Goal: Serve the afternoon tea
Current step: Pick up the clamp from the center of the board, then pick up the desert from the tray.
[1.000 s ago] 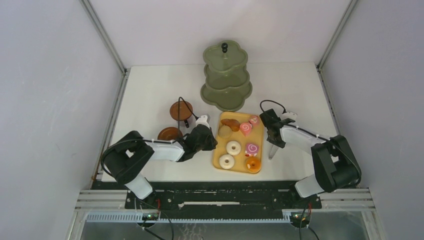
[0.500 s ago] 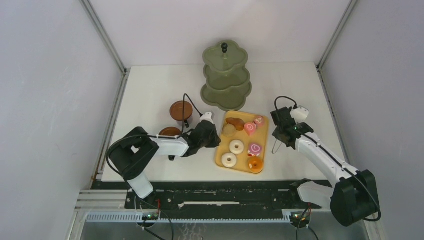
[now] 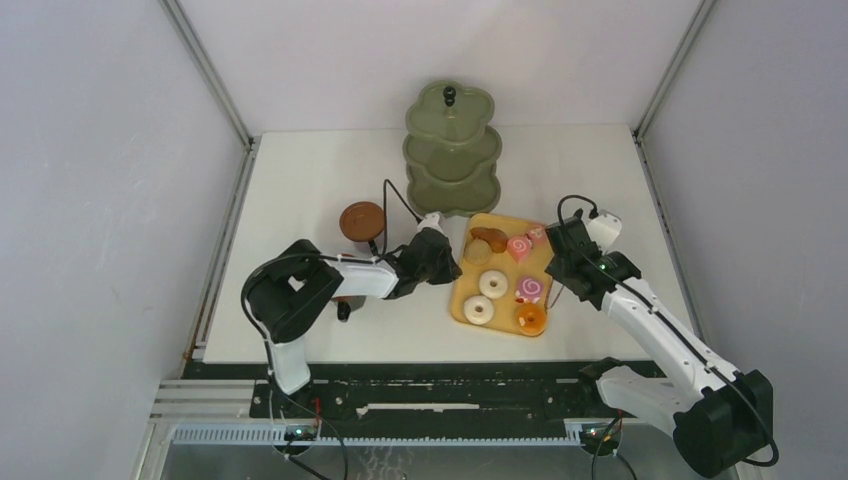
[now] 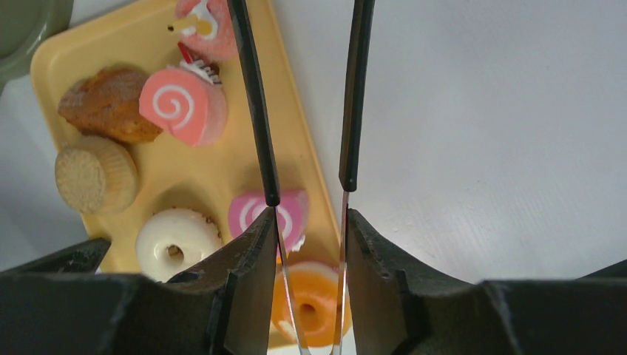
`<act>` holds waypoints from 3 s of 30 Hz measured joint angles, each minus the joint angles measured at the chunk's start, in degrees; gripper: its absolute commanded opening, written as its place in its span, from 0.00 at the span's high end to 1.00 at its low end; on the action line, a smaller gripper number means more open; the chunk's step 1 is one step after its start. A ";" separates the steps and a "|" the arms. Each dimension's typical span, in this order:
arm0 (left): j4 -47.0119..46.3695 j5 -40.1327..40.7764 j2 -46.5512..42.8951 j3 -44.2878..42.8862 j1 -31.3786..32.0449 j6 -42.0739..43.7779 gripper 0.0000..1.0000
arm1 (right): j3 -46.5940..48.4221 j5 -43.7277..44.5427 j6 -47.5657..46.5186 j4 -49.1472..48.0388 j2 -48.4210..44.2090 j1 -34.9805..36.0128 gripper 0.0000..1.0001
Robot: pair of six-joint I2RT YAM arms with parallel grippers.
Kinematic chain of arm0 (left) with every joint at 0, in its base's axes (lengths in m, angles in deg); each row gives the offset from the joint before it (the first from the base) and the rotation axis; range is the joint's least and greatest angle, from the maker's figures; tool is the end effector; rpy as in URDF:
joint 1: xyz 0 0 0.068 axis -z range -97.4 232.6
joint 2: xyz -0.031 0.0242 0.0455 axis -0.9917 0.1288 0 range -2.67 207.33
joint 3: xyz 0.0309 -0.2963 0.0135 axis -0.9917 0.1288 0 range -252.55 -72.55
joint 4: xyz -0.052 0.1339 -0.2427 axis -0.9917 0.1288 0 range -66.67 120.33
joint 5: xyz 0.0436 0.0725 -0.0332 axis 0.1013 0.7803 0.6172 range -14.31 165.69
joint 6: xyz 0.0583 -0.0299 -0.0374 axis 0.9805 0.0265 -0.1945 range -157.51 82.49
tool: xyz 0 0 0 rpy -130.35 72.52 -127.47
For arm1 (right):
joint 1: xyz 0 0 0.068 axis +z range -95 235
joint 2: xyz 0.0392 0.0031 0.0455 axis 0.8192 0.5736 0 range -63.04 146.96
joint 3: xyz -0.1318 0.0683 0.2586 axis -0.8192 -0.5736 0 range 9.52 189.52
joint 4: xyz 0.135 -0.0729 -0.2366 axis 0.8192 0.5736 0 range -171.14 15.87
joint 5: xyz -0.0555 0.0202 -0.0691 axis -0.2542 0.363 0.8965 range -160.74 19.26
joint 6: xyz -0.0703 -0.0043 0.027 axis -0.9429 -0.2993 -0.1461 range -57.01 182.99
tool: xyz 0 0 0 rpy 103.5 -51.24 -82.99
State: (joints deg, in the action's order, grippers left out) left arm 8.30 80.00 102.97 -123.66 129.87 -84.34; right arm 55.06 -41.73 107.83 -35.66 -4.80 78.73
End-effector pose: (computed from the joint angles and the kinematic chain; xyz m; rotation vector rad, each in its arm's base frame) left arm 0.2803 -0.2964 0.1230 -0.0331 2.3811 -0.7608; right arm 0.2038 0.0559 0.2498 0.6151 2.3327 -0.1282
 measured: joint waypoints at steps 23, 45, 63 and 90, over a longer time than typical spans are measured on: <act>10.56 -0.11 12.83 -21.51 1.90 -2.19 1.00 | 0.00 -0.68 -0.35 1.57 -2.34 1.42 0.57; 22.08 -2.54 30.27 -54.12 -0.42 -1.73 1.00 | 2.86 -3.30 -4.42 0.55 1.14 1.64 0.57; 20.74 -3.69 34.23 -59.49 -2.05 -1.84 0.69 | 2.86 -4.17 -4.48 0.66 2.25 4.68 0.58; 8.11 -2.91 16.11 -27.50 0.57 -1.95 0.43 | 0.50 -2.95 1.90 5.81 -0.92 14.32 0.54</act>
State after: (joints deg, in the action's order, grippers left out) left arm 16.41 77.10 119.08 -151.16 130.43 -86.28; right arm 55.57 -44.68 109.73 -29.85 -5.72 93.04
